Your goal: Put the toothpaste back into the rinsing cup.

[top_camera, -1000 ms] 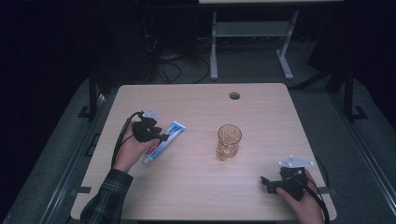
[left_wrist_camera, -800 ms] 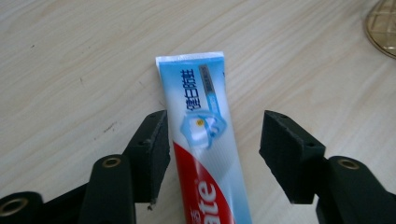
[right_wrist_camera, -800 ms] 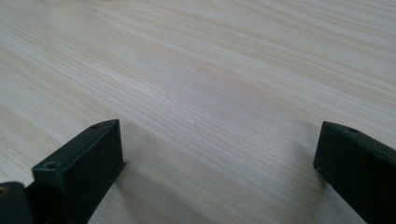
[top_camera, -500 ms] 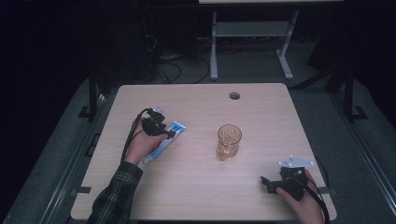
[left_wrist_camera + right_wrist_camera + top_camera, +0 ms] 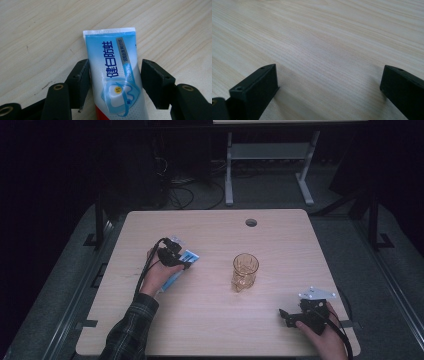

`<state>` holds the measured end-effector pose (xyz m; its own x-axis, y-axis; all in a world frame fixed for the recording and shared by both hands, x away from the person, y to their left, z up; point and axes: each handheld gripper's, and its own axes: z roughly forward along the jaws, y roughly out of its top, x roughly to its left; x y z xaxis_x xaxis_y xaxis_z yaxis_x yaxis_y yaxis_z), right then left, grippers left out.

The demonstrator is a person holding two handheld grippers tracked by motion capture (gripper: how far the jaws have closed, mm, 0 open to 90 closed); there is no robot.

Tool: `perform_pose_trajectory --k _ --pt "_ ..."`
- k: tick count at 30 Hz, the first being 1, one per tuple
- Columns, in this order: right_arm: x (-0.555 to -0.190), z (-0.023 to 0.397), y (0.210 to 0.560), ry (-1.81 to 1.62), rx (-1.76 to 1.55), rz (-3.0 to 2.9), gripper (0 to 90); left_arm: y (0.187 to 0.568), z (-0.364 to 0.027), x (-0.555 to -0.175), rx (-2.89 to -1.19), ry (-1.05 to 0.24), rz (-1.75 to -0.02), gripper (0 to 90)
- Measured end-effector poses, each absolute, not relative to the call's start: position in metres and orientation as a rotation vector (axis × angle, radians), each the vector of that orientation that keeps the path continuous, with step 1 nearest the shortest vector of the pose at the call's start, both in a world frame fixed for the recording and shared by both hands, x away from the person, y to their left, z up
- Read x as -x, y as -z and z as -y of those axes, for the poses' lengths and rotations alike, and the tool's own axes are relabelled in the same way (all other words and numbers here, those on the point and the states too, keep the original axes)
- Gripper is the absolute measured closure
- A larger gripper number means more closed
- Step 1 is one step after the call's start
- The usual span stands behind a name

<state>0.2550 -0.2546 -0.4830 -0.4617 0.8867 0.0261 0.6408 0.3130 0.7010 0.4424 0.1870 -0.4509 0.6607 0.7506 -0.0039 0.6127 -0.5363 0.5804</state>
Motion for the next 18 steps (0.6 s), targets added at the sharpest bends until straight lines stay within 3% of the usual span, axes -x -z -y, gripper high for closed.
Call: perform_pose_trajectory --k 18 --pt "-0.255 0.2546 0.483 -0.93 -1.363 -2.221 0.7 0.4532 -0.1804 -0.4419 -2.381 -0.363 -1.049 41.2"
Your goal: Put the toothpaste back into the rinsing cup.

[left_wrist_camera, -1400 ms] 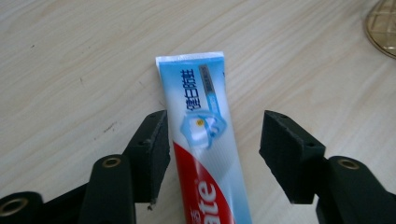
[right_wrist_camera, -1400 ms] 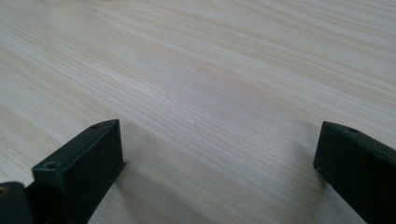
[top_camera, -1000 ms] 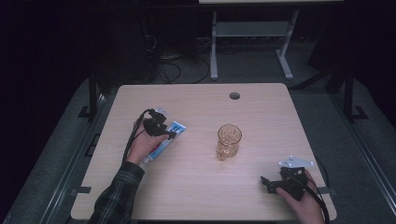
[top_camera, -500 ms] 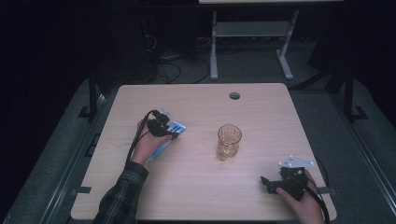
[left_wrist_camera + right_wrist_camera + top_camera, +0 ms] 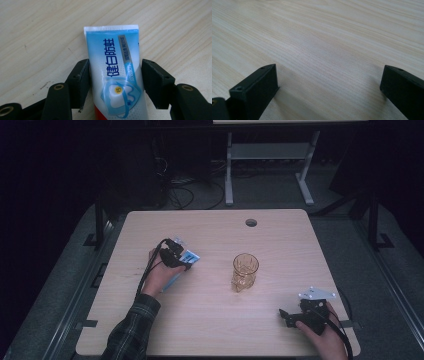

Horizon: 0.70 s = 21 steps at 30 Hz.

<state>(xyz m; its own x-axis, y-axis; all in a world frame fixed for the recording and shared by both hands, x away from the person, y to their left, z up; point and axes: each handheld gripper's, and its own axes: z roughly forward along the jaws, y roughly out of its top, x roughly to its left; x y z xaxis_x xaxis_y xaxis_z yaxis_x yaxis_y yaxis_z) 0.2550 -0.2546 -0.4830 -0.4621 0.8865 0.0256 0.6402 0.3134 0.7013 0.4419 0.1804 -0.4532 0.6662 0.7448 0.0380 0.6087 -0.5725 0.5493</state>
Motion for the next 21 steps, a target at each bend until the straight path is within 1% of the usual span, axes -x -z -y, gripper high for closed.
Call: perform_pose_trajectory --k 6,12,14,17,21 --pt "-0.255 0.255 0.483 -0.93 -1.363 -2.221 0.7 0.452 -0.181 -0.442 -2.374 -0.335 -1.07 45.5" --pt "-0.255 0.255 0.483 -0.93 -1.362 -2.221 0.7 0.451 -0.181 -0.442 -2.373 -0.31 -1.074 54.1" --pt "-0.255 0.255 0.483 -0.93 -1.362 -2.221 0.7 0.449 -0.181 -0.441 -2.373 -0.301 -1.076 57.9" --pt "-0.255 0.255 0.483 -0.93 -1.363 -2.221 0.7 0.445 -0.181 -0.44 -2.379 -0.287 -1.075 66.1" --pt "-0.255 0.255 0.483 -0.93 -1.363 -2.221 0.7 0.442 -0.179 -0.44 -2.409 -0.281 -1.064 69.8"
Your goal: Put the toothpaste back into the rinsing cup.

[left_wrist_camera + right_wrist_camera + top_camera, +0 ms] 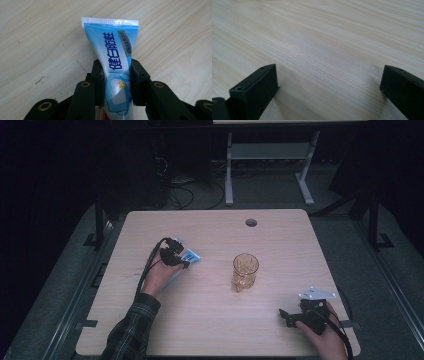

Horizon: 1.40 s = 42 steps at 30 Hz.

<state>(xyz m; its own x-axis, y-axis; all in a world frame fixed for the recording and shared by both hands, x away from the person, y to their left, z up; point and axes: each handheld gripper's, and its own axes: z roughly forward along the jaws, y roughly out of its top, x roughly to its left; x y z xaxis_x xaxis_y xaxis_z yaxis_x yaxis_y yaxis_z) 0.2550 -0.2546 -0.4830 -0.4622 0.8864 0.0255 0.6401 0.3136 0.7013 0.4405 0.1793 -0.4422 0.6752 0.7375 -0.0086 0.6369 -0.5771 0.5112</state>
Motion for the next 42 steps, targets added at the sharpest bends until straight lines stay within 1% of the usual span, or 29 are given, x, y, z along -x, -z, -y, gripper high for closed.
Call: perform_pose_trajectory --k 5,11,20,33,42 --pt "-0.255 0.255 0.483 -0.93 -1.362 -2.221 0.7 0.44 -0.179 -0.44 -2.411 -0.261 -1.057 72.1" --pt "-0.255 0.255 0.483 -0.93 -1.364 -2.221 0.7 0.438 -0.179 -0.438 -2.401 -0.239 -1.045 72.8" --pt "-0.255 0.255 0.483 -0.929 -1.362 -2.22 0.7 0.427 -0.183 -0.431 -2.333 -0.241 -1.026 73.1" --pt "-0.255 0.254 0.483 -0.93 -1.363 -2.22 0.7 0.409 -0.2 -0.419 -2.256 -0.237 -0.983 73.8" --pt "-0.255 0.254 0.483 -0.929 -1.363 -2.221 0.7 0.393 -0.21 -0.408 -2.162 -0.223 -0.937 73.7"
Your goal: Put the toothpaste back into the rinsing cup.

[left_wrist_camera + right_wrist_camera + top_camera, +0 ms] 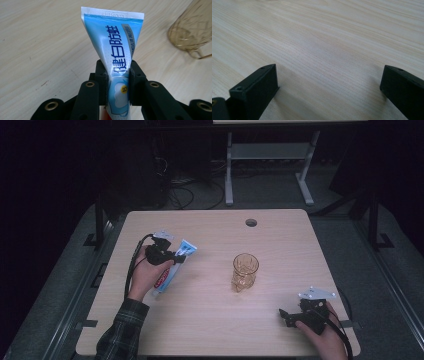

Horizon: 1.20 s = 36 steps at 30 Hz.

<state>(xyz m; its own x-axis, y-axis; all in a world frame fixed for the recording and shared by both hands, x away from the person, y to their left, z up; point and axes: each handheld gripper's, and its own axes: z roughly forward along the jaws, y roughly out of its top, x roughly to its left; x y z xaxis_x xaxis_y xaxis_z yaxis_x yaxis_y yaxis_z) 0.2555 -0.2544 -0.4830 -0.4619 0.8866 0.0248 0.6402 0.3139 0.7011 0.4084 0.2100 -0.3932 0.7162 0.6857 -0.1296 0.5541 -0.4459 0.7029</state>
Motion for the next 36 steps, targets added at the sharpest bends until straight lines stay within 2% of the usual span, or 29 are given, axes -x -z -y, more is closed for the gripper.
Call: perform_pose_trajectory --k 15,36 --pt "-0.255 0.254 0.483 -0.929 -1.362 -2.221 0.7 0.376 -0.218 -0.397 -2.028 -0.178 -0.816 73.6" --pt "-0.256 0.254 0.483 -0.93 -1.362 -2.221 0.7 0.345 -0.204 -0.385 -1.887 -0.159 -0.656 73.2"
